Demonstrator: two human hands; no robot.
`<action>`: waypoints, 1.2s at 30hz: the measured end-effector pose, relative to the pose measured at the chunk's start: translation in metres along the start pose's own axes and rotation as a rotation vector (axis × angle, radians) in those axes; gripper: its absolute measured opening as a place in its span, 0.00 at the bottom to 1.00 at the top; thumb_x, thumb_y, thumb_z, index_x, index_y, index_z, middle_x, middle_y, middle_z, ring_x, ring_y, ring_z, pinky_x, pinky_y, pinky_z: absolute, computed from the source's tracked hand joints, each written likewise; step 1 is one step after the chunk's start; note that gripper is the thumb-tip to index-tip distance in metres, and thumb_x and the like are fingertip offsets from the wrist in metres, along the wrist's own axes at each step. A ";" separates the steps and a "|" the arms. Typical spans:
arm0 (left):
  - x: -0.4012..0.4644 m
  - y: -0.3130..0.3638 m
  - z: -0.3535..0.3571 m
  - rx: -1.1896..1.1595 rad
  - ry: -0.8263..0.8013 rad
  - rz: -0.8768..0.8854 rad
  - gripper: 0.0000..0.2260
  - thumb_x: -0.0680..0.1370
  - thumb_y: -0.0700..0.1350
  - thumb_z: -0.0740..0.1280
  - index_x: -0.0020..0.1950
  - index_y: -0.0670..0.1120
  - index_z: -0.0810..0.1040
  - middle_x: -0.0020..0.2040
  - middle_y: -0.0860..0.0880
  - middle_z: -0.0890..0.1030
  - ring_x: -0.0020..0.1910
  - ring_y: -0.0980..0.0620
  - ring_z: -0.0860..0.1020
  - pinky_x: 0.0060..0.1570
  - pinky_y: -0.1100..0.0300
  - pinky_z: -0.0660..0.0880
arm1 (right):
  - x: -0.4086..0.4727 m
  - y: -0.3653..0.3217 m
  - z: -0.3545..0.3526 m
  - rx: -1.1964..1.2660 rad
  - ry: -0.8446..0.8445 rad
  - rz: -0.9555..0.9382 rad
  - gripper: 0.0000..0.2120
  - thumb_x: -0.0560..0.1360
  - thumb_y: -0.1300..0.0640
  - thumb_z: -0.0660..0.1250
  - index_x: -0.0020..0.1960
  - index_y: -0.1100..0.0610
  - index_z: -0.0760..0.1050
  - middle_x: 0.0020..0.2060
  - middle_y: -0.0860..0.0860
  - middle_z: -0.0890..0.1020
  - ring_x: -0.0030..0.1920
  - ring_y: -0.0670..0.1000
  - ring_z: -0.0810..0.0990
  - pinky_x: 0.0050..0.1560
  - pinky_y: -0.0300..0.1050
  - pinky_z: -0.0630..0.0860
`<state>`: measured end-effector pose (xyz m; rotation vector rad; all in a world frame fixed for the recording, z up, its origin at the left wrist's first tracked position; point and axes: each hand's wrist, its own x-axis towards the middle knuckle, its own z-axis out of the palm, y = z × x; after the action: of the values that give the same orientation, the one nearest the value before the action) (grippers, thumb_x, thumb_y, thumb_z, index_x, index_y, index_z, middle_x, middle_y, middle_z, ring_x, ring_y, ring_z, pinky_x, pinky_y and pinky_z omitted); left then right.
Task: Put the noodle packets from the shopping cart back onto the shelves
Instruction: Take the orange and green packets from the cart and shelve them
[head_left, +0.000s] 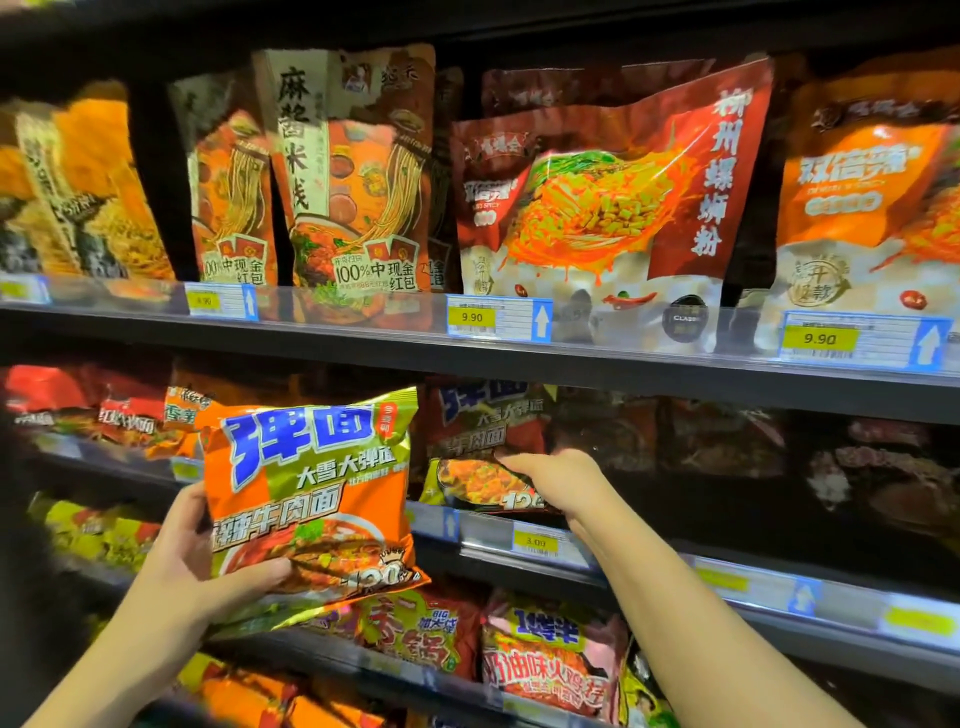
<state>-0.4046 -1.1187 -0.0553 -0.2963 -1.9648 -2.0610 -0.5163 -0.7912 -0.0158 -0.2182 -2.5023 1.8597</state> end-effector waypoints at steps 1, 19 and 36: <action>0.001 -0.001 -0.002 -0.001 0.004 -0.002 0.52 0.40 0.57 0.88 0.62 0.57 0.74 0.58 0.47 0.84 0.55 0.45 0.85 0.42 0.51 0.85 | 0.001 -0.002 0.005 -0.043 0.008 0.009 0.25 0.76 0.47 0.74 0.63 0.64 0.77 0.52 0.54 0.84 0.50 0.51 0.82 0.43 0.42 0.74; 0.007 -0.007 -0.009 -0.034 -0.017 -0.033 0.45 0.49 0.52 0.88 0.63 0.56 0.73 0.58 0.47 0.84 0.57 0.43 0.84 0.51 0.41 0.82 | 0.016 -0.011 0.021 -0.741 0.092 0.069 0.40 0.76 0.27 0.60 0.72 0.59 0.69 0.65 0.59 0.78 0.63 0.61 0.78 0.51 0.52 0.71; 0.028 -0.011 0.084 -0.102 -0.189 -0.040 0.42 0.56 0.40 0.86 0.65 0.53 0.71 0.59 0.48 0.84 0.56 0.47 0.85 0.44 0.56 0.84 | -0.103 0.009 -0.087 -0.918 0.296 -0.190 0.41 0.71 0.23 0.62 0.75 0.47 0.62 0.67 0.49 0.74 0.63 0.54 0.78 0.53 0.52 0.75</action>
<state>-0.4380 -1.0365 -0.0515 -0.4942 -1.9879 -2.2358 -0.4048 -0.7183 0.0085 -0.2213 -2.8048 0.4646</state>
